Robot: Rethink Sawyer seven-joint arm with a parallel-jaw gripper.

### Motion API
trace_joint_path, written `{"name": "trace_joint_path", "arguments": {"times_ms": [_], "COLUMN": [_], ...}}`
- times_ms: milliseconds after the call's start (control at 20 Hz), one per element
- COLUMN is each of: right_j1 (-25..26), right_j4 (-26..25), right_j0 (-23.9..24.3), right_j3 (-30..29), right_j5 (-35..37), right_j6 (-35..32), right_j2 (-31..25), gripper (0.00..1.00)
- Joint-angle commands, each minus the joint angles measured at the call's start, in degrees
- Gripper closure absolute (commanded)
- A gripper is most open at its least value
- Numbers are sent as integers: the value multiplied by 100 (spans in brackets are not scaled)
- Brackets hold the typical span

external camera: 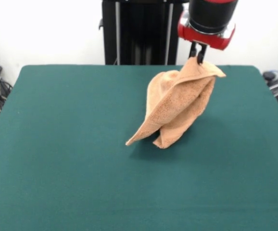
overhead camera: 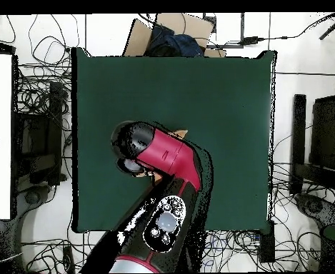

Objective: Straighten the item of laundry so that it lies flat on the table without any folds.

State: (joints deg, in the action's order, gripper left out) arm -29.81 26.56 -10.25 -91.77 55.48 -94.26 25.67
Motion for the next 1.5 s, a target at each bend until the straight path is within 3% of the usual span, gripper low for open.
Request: {"name": "trace_joint_path", "arguments": {"times_ms": [50,150,300,850,1050,1200,1500], "right_j1": [-296,-347,-87,-138,-174,-125,-174], "right_j4": [-233,-198,-291,-101,-140,-169,-155], "right_j0": [-102,-61,9,108,-133,81,-119], "right_j3": [-19,-471,-460,-565,-447,-436,-473], "right_j5": [624,71,-314,-520,-266,-219,-253], "right_j6": [-1415,-1076,-954,-951,-1319,-1024,-1284], "right_j2": [-205,-317,-371,-485,-323,-430,-311], "gripper": [100,100,100,100,100,100,100]}}
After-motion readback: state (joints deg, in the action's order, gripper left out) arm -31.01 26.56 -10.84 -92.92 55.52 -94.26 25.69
